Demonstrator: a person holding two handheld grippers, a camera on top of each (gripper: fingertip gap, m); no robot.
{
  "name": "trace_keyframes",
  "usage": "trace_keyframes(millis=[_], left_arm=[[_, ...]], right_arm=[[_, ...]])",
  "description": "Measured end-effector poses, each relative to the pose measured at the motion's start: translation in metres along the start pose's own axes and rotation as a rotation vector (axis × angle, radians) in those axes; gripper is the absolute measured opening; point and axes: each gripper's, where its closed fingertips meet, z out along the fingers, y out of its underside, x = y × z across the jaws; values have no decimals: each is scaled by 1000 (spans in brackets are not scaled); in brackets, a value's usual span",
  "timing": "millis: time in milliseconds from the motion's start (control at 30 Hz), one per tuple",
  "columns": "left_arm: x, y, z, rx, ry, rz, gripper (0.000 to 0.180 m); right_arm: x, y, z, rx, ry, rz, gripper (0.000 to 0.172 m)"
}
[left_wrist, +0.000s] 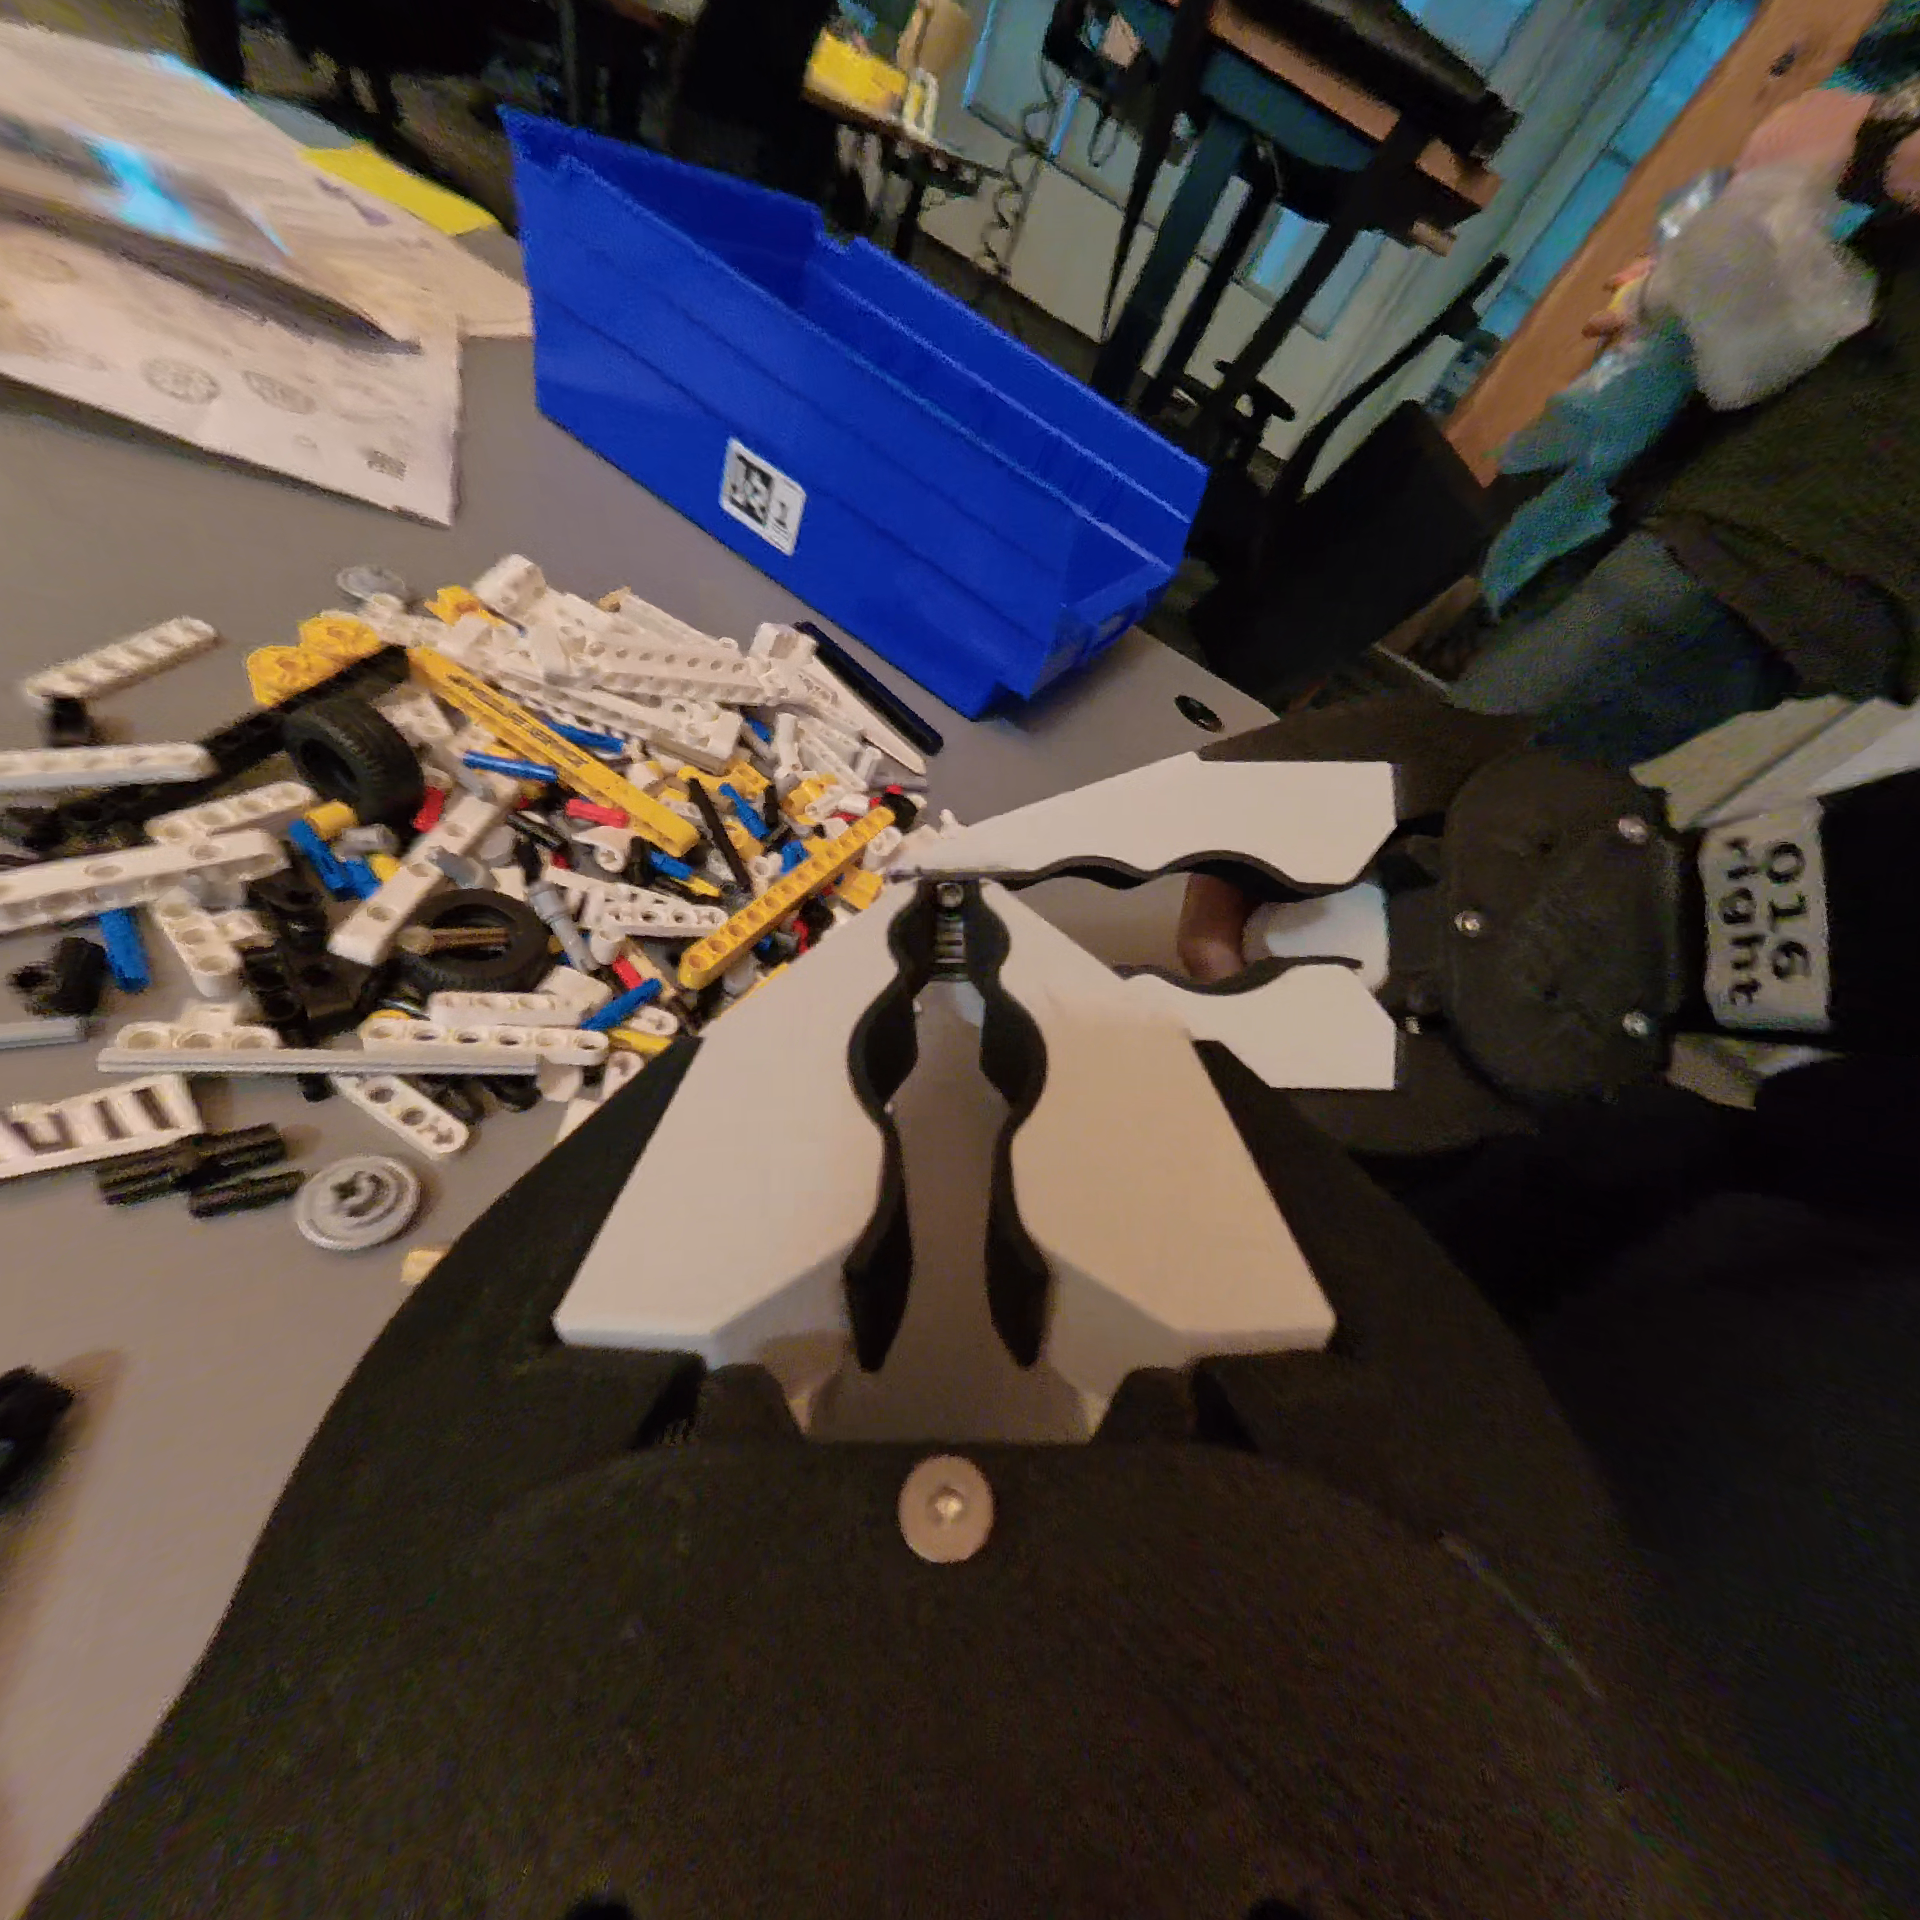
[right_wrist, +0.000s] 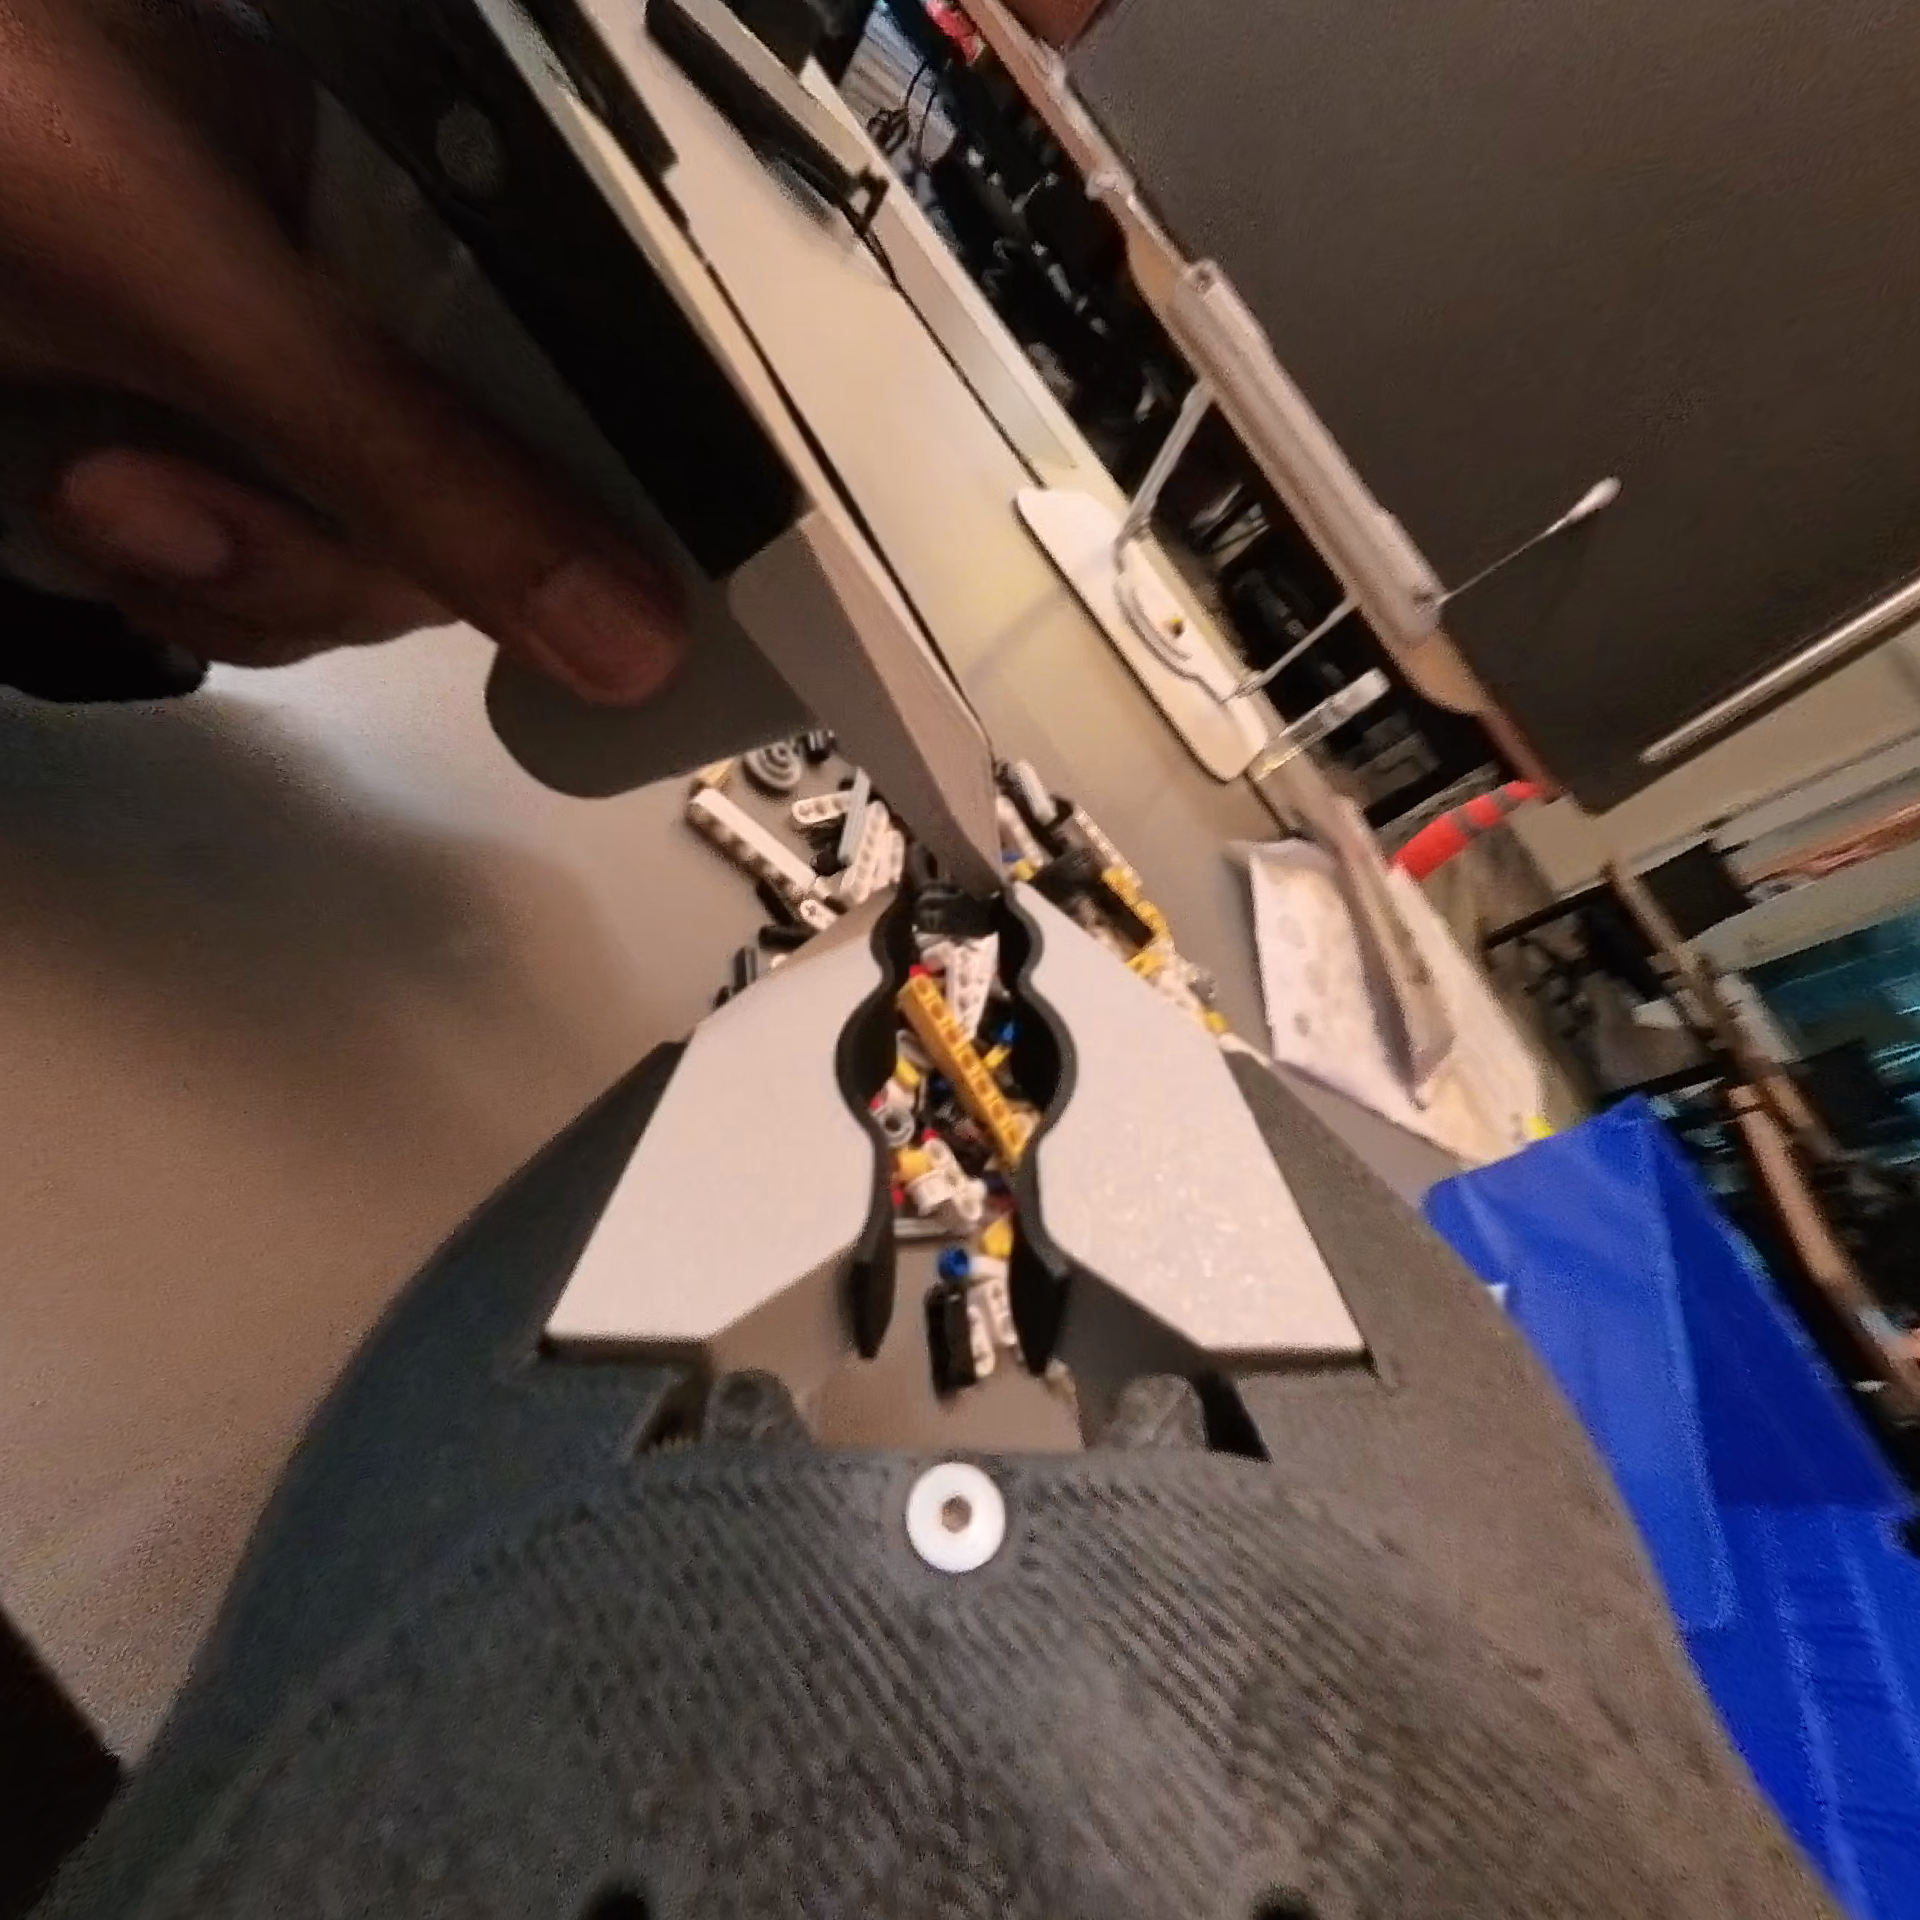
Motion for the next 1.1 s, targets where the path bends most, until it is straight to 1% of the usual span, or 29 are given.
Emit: trace_keyframes(millis=[67,100,167,233,300,367,400,433,500,600,733,800,933,1033,1100], left_arm=[[-2,-4,-7,31,-35,33,1],[-3,-6,-11,50,-45,27,1],[-2,-11,-20,102,-10,-42,1],[6,-19,-30,170,119,-190,1],[15,-32,-44,267,314,-401,0],[21,-42,-59,339,502,-601,0],[22,-44,-63,361,556,-662,0],[22,-43,-64,362,574,-687,0],[27,-37,-63,336,576,-679,1],[35,-33,-62,297,595,-680,1],[42,-28,-59,251,612,-676,1],[45,-27,-59,237,625,-677,1],[44,-26,-56,229,612,-687,1],[42,-30,-55,266,611,-732,0],[42,-31,-54,278,589,-722,0]], right_arm=[[0,-9,-1,33,38,-64,13],[0,-15,-3,68,44,-67,13],[1,-30,-10,173,36,-10,14],[2,-42,-17,274,-1,62,19],[1,-52,-25,359,-54,113,27],[-1,-63,-35,447,-103,152,30],[-1,-68,-40,491,-114,168,30],[1,-72,-44,529,-112,181,30],[4,-77,-49,578,-93,176,27],[2,-79,-50,593,-87,135,24],[-7,-79,-47,572,-181,158,24],[-7,-78,-47,571,-192,165,14],[-7,-75,-45,548,-204,173,13],[-3,-76,-46,541,-238,226,13],[-2,-75,-46,528,-256,239,13]])
